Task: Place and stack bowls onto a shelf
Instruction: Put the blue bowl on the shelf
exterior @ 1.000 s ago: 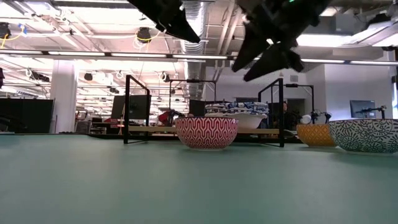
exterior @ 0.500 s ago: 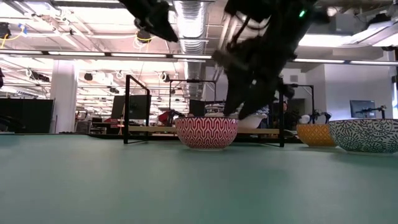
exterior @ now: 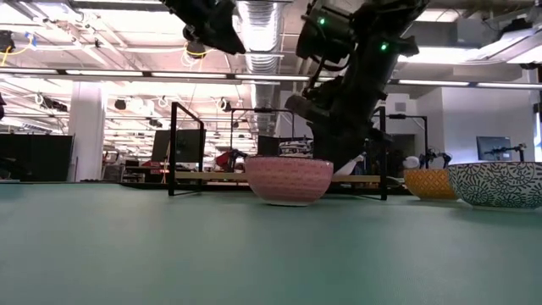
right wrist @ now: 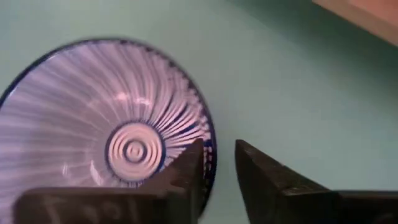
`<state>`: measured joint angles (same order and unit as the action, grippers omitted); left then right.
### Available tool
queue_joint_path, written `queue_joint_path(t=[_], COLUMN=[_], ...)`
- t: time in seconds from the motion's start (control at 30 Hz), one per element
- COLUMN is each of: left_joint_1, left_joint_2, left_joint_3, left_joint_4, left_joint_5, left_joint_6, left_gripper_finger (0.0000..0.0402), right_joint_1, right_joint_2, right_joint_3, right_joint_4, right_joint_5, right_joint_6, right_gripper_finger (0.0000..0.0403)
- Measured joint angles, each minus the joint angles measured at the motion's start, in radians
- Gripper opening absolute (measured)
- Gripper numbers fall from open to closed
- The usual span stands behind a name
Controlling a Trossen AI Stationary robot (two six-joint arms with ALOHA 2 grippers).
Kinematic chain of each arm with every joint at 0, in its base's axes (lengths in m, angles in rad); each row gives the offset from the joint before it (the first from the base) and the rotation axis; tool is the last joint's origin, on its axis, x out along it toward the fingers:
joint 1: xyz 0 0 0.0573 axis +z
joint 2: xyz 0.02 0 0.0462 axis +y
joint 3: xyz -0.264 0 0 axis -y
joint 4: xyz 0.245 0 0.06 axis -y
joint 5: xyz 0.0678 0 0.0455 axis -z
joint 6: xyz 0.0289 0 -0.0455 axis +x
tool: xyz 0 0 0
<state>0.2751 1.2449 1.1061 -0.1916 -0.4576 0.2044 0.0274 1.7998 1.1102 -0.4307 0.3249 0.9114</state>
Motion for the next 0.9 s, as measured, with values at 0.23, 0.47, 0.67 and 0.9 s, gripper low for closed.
queue_joint_path(t=[0.23, 0.47, 0.67, 0.9], left_joint_1=[0.065, 0.102, 0.024, -0.135], left_joint_2=[0.024, 0.034, 0.057, 0.205], left_joint_3=[-0.036, -0.044, -0.051, -0.066], left_joint_4=[0.066, 0.075, 0.087, 0.208], left_joint_5=[0.103, 0.342, 0.537, 0.434], left_joint_6=[0.028, -0.013, 0.004, 0.162], left_gripper_finger=[0.0218, 0.0218, 0.0213, 0.0176], right_joint_1=[-0.004, 0.085, 0.191, 0.284], right_joint_2=[0.024, 0.010, -0.036, -0.112], right_joint_3=[0.004, 0.001, -0.005, -0.002], right_joint_4=[0.013, -0.065, -0.174, -0.223], right_joint_5=[-0.022, 0.217, 0.474, 0.746], right_joint_6=[-0.058, -0.094, -0.100, -0.127], right_gripper_finger=[0.0043, 0.0041, 0.0040, 0.0040])
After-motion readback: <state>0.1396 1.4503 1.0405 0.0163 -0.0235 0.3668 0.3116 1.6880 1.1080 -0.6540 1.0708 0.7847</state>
